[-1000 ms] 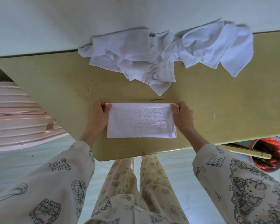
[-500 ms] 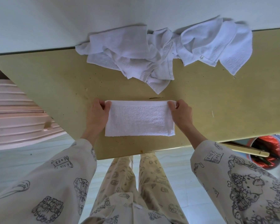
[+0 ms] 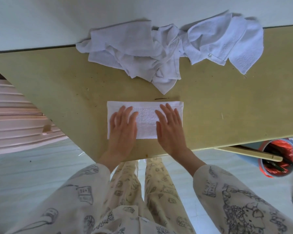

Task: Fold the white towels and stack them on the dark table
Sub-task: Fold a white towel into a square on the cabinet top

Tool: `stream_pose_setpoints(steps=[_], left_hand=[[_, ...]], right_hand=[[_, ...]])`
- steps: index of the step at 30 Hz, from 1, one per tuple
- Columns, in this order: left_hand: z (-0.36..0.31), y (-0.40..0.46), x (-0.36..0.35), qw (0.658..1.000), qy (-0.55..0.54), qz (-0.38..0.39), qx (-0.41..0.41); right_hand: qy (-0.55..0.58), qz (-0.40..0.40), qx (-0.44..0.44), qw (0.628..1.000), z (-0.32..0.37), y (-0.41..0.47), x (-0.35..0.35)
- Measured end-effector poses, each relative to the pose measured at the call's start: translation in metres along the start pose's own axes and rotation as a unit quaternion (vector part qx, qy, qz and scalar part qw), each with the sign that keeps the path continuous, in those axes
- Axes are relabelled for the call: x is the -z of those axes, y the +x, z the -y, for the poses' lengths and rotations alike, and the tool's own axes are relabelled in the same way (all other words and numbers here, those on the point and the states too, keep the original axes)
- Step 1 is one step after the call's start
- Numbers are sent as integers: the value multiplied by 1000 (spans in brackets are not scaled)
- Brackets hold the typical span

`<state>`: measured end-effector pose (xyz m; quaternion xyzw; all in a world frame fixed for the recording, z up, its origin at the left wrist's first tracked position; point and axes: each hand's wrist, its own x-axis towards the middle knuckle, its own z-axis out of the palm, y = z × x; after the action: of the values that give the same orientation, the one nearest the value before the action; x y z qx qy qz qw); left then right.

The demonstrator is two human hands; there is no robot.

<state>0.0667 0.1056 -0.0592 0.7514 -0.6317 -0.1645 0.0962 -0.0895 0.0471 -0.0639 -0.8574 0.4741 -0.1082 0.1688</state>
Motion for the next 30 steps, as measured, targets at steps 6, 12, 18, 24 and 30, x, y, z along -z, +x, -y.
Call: stream_pose_setpoints(steps=[6, 12, 18, 24, 30], left_hand=[[6, 11, -33, 997, 58, 39, -15], [40, 1, -32, 993, 117, 12, -28], [40, 2, -31, 991, 131, 11, -28], [55, -1, -26, 992, 115, 33, -34], [57, -22, -7, 993, 12, -24, 118]], right_hand=[[-56, 49, -23, 997, -9, 5, -37], [-128, 72, -20, 989, -30, -2, -33], [-153, 68, -22, 986, -32, -2, -36], [-148, 86, -17, 985, -31, 0, -31], [-89, 66, -10, 994, -3, -4, -21]])
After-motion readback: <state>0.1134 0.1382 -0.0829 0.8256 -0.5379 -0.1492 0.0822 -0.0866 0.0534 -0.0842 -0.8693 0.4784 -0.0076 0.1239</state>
